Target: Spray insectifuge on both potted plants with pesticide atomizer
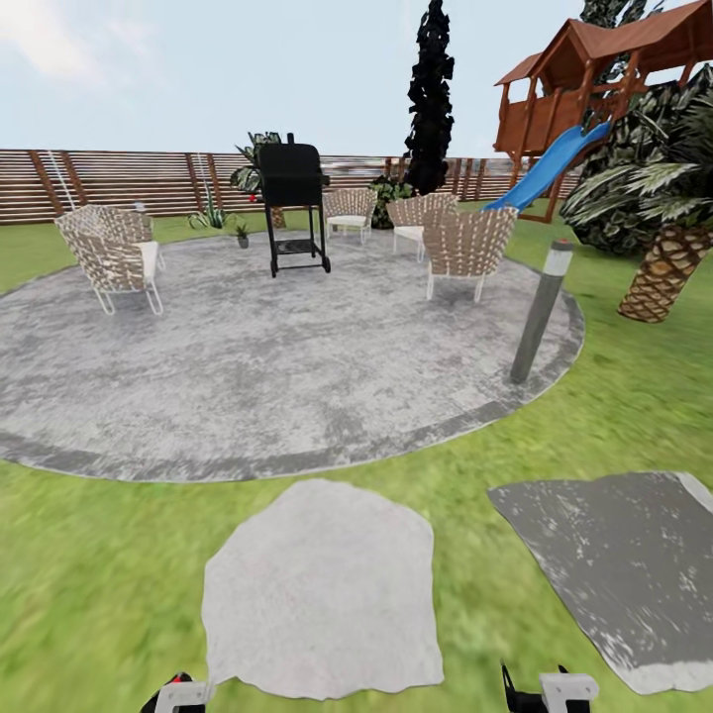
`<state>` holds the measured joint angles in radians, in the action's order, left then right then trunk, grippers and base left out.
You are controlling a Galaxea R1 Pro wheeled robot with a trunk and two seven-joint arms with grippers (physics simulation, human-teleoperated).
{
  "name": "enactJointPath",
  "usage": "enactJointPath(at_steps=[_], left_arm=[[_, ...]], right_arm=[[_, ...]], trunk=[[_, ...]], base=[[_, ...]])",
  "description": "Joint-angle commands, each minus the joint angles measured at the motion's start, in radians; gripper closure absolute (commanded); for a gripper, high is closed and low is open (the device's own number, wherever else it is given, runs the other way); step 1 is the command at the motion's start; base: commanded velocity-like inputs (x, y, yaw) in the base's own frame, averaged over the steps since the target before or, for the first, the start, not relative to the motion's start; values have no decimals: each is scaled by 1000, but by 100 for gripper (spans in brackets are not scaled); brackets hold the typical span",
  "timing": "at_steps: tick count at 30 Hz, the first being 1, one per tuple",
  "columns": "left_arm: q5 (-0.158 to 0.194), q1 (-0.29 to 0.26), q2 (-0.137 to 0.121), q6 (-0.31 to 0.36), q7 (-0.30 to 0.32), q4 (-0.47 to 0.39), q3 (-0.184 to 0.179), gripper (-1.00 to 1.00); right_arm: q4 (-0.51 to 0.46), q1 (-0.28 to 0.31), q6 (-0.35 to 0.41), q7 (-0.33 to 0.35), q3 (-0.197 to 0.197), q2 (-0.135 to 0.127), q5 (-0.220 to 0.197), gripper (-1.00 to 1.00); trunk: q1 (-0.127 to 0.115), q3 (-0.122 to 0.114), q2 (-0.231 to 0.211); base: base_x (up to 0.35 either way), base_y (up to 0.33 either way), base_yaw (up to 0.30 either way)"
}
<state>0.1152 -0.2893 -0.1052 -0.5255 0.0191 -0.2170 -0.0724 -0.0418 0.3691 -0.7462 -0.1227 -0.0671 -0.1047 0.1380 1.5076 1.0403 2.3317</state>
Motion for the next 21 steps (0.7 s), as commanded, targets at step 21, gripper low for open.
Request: enactJointPath(at_steps=[21], left_arm=[[11,-1,-1,-4,2,1,-7,100]], right_arm=[[1,1,-2,-5,-7,0,11,-100]], trunk=[[0,1,0]], base=[[340,0,0]])
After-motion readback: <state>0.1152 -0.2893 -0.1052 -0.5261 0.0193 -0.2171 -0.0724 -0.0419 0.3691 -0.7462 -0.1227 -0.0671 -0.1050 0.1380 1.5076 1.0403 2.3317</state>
